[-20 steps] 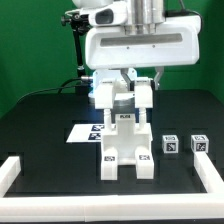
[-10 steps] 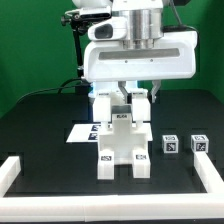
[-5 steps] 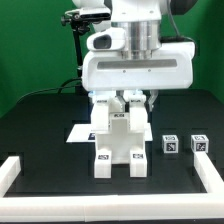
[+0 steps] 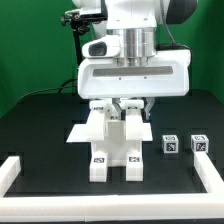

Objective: Assemble chair

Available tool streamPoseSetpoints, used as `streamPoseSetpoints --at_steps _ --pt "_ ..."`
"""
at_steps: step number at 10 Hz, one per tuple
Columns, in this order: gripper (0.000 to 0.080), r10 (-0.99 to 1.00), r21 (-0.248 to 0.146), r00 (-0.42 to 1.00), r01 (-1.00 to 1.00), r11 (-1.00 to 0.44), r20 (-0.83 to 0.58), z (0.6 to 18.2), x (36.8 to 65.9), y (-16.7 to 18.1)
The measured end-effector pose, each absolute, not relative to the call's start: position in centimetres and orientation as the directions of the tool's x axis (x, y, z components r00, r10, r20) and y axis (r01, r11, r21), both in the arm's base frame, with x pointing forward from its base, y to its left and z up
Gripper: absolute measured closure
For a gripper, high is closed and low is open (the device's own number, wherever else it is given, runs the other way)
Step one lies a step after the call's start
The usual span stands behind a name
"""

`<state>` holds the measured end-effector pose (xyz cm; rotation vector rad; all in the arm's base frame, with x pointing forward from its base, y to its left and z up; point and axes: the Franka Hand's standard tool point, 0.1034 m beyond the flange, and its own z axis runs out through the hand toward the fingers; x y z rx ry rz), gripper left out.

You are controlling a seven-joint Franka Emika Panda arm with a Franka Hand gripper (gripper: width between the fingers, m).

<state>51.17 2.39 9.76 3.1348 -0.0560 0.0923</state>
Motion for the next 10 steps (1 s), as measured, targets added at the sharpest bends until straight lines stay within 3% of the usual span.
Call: streamPoseSetpoints --at_steps 2,3,4,5,6,10 --pt "0.0515 -0.034 0.004 0.998 -0.034 -0.999 0.059 9.76 51.16 2.39" --pt "0.0451 -0.033 0.004 0.998 -0.034 -0.999 0.059 9.77 51.17 2.41" --pt "0.0451 -0.033 0.004 0.998 -0.034 -0.999 0.059 9.76 51.16 2.41" --pt "0.0236 -0.033 0.004 0.998 -0.034 -0.999 0.059 9.76 51.16 2.41" --pt "0.0176 -0.033 0.004 0.998 -0.034 -0.999 0.059 9.75 51.16 2.41" --pt "0.0151 -0.033 0.004 0.998 -0.034 -0.999 0.059 9.75 51.16 2.41"
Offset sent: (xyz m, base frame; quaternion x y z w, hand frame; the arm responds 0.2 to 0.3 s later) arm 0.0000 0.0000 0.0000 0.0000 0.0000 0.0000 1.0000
